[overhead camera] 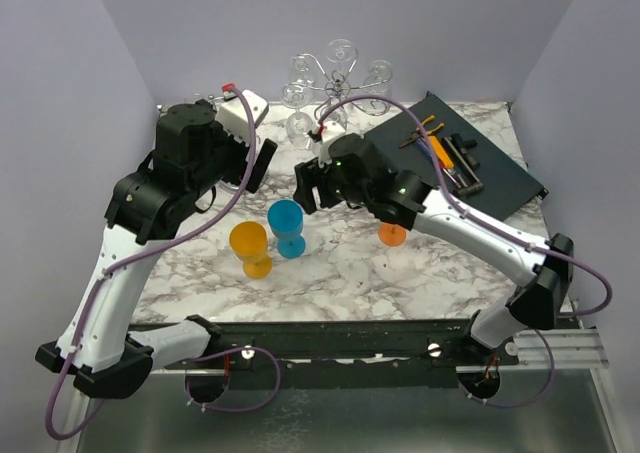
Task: Place the wine glass upside down on the wine glass rack
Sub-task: Pick up the wine glass at the center of the board.
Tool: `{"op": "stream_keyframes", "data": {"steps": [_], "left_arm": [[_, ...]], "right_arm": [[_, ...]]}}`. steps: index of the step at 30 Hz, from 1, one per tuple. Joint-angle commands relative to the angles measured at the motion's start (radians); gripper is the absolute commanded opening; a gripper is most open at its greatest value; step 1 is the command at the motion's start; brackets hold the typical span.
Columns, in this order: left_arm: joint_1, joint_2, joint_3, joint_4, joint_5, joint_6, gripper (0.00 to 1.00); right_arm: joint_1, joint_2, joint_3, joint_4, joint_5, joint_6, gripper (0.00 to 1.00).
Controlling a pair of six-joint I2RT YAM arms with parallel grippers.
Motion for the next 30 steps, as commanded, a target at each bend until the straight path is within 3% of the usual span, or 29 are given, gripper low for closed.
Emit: {"op": "stream_keyframes", "data": {"steps": [1,14,18,20,24,25,30], "left_arm": [[0.004,-0.079,-0.049,-0.013,0.002,-0.021,0.99],[0.004,-0.136,-0.111,-0.014,0.041,-0.004,0.99],[0.004,-0.134,-0.13,-0.014,0.051,0.001,0.99],[0.004,-0.132,-0.141,-0.013,0.052,0.002,0.99],[0.004,-0.128,-0.155,-0.013,0.07,-0.008,0.99],[0.004,-0.125,-0.157,-0.013,0.074,-0.011,0.99],[0.004,-0.106,-0.146,-0.012,0.108,-0.026,0.99]], "right_arm": [[0.019,0.095,0.006,-0.027,0.102,0.006,0.74],[0.019,0.321,0.09,-0.003,0.094,-0.011,0.67],[0.019,0.356,0.095,-0.004,0.074,-0.012,0.61],[0.019,0.365,0.091,-0.014,0.073,-0.012,0.52],[0.018,0.341,0.068,-0.017,0.091,-0.025,0.09],[0.018,0.326,0.062,-0.017,0.099,-0.031,0.02],[0.017,0.193,0.028,-0.025,0.17,-0.052,0.01]]}}
